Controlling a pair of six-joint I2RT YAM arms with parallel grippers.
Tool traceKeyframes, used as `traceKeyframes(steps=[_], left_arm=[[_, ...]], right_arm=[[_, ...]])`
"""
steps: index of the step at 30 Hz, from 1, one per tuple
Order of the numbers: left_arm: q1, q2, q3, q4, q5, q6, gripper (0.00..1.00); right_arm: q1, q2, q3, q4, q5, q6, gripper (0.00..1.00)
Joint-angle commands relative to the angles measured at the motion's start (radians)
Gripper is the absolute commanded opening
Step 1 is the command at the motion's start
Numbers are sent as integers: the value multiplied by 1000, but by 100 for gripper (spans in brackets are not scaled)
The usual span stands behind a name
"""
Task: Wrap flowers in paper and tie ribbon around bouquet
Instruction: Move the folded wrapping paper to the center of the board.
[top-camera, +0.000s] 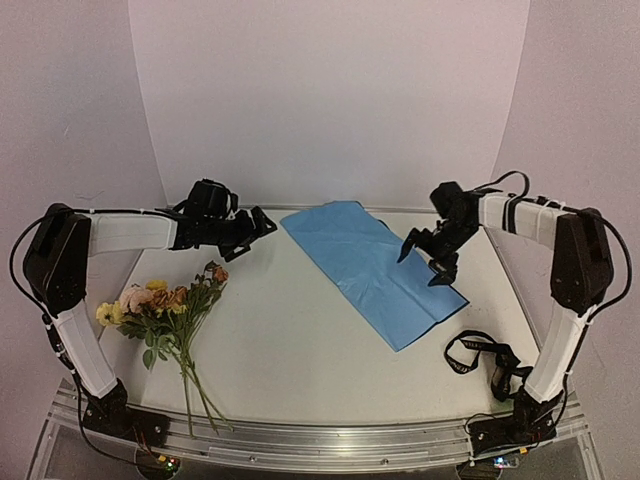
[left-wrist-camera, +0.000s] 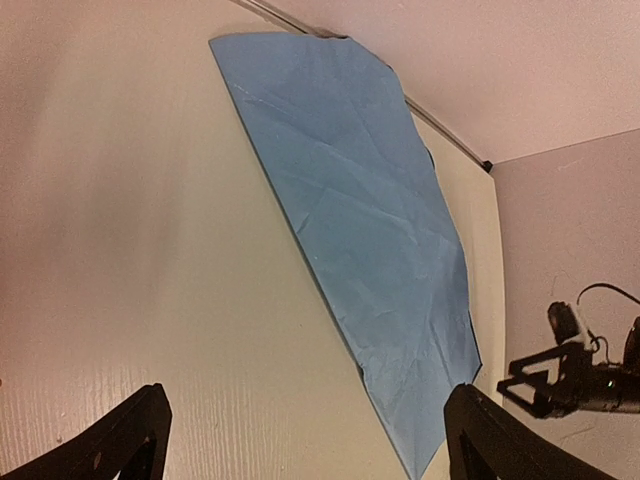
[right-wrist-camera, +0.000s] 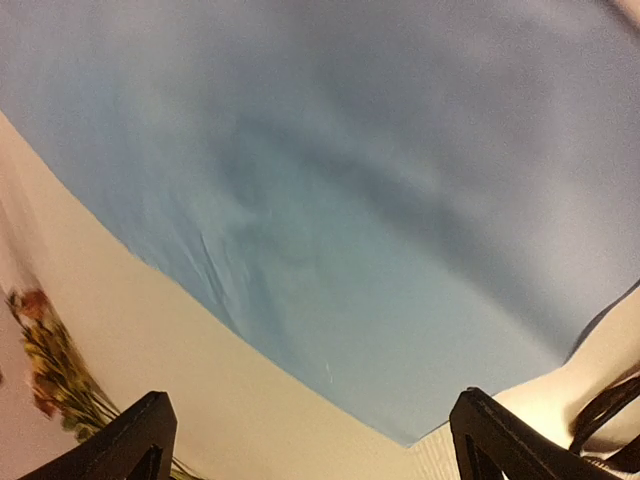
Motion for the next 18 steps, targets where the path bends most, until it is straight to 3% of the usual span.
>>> traceKeyframes(steps=[1, 5, 9, 18], left_arm=[[5, -22, -12, 46, 33, -17, 98], [-10, 23, 30, 97, 84, -3, 98], [-53, 152, 169, 118, 137, 20, 94], [-210, 609, 721, 127, 221, 69, 78]], right_arm=[[-158, -24, -28, -30, -42, -102, 98], [-215, -34, -86, 16, -84, -55, 98], [-217, -74, -169, 45, -63, -51, 98], [-241, -139, -276, 55, -35, -91, 97]])
